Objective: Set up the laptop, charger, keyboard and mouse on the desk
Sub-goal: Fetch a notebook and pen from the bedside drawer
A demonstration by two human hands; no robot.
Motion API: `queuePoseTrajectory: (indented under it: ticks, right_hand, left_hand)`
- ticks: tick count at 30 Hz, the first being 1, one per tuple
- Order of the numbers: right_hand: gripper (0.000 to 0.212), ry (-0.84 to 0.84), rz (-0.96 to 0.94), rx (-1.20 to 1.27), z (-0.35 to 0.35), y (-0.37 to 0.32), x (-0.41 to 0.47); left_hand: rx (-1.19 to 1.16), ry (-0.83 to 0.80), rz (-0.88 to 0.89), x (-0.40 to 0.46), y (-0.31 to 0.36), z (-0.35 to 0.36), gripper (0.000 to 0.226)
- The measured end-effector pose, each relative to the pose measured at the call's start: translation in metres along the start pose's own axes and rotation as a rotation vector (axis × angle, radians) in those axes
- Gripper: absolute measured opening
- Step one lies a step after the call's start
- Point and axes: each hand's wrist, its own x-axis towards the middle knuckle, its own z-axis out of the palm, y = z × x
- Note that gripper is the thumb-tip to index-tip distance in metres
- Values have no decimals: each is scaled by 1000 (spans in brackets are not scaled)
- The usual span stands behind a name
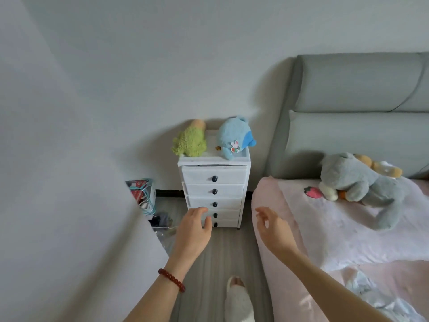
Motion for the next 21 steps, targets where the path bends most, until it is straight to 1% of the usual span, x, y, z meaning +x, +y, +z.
queuePoseTrajectory:
  ticks: [2,3,6,10,12,15,19,21]
  right_hand:
    - [33,-37,-34,-92,25,14,78]
    - [36,-54,-69,-158,32,15,98]
    - [44,-140,-202,-353,69,24,206]
    - [59,-289,-359,-635,118,28,298]
    - [65,-356,-396,-739,139,31,325]
    - [66,-450,-403,-820,166,42,347]
    - [68,-471,-362,-818,180,57,349]
    - [69,-435,-330,-752,180,54,351]
  left_hand:
    - [26,-6,-13,63,-18,24,29]
    - [48,-8,-11,77,-23,28,29]
    - [93,-37,-63,157,-48,53,30]
    - [222,-57,-39,229,-70,74,36]
    - [289,-84,-15,258,-81,86,42]
    - [456,-209,-17,298,-100,109,53]
    - [620,-353,-7,327,-118,134,64]
    - [663,-373,4,333,-125,141,65]
